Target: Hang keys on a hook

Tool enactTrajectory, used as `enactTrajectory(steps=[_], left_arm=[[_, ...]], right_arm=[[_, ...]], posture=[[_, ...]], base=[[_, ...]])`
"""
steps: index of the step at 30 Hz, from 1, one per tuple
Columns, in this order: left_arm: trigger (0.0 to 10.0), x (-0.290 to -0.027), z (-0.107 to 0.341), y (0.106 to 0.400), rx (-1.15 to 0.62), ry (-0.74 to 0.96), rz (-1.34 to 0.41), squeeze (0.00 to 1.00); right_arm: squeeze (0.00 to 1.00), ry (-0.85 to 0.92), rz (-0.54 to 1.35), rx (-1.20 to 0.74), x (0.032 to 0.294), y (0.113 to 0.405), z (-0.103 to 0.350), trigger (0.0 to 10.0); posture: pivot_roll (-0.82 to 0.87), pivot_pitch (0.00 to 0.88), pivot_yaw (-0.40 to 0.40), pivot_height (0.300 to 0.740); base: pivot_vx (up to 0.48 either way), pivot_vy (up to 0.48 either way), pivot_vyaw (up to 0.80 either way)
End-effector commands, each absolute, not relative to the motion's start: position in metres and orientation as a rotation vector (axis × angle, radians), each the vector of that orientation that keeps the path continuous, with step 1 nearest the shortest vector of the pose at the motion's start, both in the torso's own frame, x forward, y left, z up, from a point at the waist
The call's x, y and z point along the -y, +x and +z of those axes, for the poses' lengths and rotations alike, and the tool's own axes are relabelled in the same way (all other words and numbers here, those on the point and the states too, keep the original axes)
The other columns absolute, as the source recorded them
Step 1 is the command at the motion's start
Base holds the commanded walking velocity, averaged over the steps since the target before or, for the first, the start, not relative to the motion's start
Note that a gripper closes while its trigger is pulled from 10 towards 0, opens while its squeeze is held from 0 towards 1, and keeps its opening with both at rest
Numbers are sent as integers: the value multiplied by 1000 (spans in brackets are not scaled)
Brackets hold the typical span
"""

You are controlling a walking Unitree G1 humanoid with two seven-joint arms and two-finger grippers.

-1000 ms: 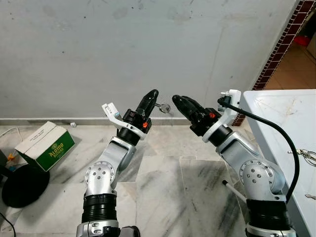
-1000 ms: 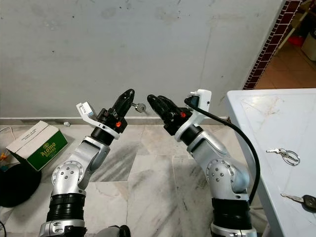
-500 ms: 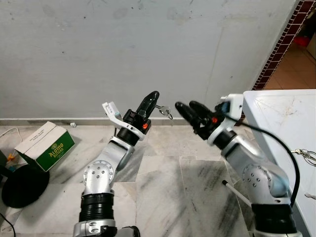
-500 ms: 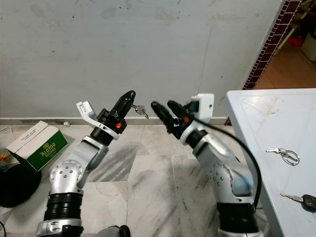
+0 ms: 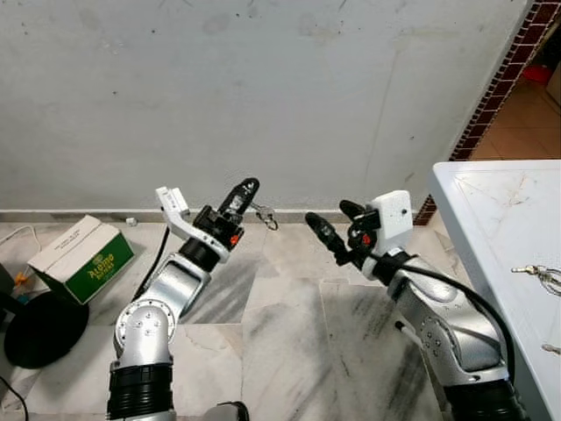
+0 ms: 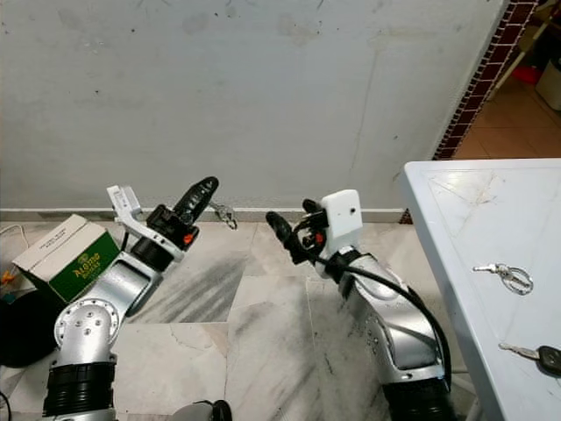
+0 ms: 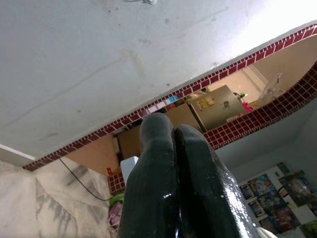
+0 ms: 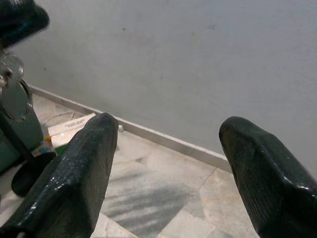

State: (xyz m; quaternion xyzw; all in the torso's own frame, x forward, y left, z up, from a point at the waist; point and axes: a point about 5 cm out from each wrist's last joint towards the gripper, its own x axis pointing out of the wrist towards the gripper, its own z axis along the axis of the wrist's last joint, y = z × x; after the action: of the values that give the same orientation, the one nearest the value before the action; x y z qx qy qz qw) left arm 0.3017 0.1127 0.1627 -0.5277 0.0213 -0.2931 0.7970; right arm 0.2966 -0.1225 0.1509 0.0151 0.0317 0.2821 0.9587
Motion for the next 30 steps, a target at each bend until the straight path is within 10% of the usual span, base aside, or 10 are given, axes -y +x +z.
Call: enactTrajectory(steps=[1,30], left_arm=[[0,-111,169,303,-34,-1124,-640,0],[0,-97,173,310,-19,-1175,-630,0]], right_arm=[[0,19,572,-63,124,298,151,10000],[0,52,750,30,97,271,167,10000]], posture=[[-72,94,32,740],[-91,96,33,740]], base=[[0,0,0],[0,0,0]])
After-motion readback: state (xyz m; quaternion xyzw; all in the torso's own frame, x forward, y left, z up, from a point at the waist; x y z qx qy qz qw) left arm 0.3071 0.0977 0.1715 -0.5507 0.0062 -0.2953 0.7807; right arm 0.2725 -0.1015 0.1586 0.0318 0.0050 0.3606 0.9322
